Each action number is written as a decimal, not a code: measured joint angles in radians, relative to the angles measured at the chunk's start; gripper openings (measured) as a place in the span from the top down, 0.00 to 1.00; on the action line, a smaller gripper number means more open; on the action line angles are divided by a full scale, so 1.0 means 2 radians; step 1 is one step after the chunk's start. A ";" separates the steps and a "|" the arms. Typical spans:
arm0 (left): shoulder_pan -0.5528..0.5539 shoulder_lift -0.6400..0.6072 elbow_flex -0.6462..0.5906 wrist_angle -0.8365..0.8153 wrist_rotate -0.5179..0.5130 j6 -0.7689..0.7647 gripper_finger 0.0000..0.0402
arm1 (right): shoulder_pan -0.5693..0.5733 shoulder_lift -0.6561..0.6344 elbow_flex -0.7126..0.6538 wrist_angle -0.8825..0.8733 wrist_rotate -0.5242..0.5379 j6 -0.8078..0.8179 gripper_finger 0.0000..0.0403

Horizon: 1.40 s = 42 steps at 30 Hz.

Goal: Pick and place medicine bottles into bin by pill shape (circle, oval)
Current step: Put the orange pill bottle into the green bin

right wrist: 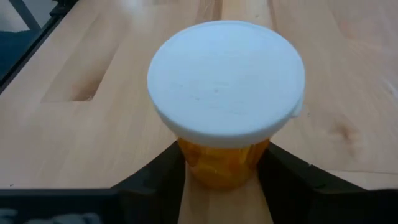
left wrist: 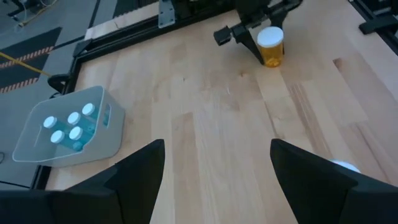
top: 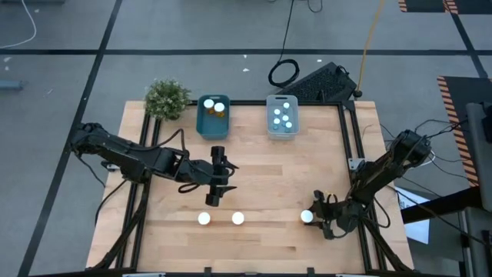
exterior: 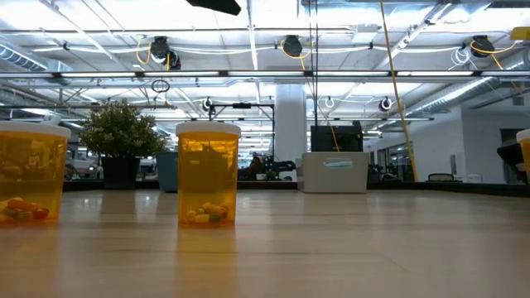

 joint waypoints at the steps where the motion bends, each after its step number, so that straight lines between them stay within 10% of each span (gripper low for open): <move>1: 0.002 0.000 0.000 0.003 -0.001 0.000 0.26 | -0.004 0.000 0.000 0.005 0.000 0.000 0.58; 24: 0.040 0.082 0.000 0.062 0.084 0.002 0.26 | -0.184 0.001 0.094 -0.007 0.031 -0.057 0.57; 42: 0.042 0.223 0.111 -0.013 0.153 0.012 0.26 | -0.197 0.000 0.113 -0.069 0.033 -0.003 0.57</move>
